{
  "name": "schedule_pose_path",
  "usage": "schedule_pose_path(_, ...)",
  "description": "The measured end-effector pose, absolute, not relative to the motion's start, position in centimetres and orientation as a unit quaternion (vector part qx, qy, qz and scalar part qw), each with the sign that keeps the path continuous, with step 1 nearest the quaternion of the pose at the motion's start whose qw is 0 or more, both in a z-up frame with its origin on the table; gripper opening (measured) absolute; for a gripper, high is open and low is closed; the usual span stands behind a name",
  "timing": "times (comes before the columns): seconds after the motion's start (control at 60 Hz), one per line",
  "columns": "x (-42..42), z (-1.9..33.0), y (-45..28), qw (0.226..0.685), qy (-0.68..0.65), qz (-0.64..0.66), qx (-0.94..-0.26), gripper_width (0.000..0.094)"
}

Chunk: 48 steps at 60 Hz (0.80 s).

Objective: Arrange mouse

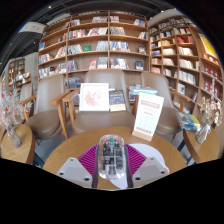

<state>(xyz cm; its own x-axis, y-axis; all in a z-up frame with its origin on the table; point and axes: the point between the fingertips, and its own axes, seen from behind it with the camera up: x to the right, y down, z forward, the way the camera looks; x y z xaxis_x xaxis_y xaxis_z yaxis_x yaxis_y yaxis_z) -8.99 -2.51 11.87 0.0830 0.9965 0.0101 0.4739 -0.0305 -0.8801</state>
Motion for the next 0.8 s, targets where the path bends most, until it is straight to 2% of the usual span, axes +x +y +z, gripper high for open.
schedule_pose_path(0.133,-11.2,9.3,4.1,0.398,-0.578,0.307,-0.643,0.0392)
schedule_pose_path(0.433,-11.7,0.3,7.7,0.354,-0.582,0.28,-0.676,0.042)
schedule_pose_path(0.517,-11.6,-1.1,8.4,0.356,-0.586,0.266,-0.678,0.044)
schedule_pose_path(0.6,-11.7,-1.0,8.3,0.363,-0.583,0.272,-0.674,0.0462)
schedule_pose_path(0.65,-11.7,-1.0,8.3,0.362,-0.584,0.269,-0.675,0.0502)
schedule_pose_path(0.667,-11.6,-0.9,8.4,0.364,-0.586,0.266,-0.674,0.0545)
schedule_pose_path(0.733,-11.2,-0.3,8.9,0.377,-0.586,0.251,-0.672,0.0847)
schedule_pose_path(0.75,-11.0,0.0,8.9,0.379,-0.586,0.251,-0.671,0.0863)
schedule_pose_path(0.8,-10.3,1.1,8.1,0.376,-0.588,0.26,-0.667,0.0831)
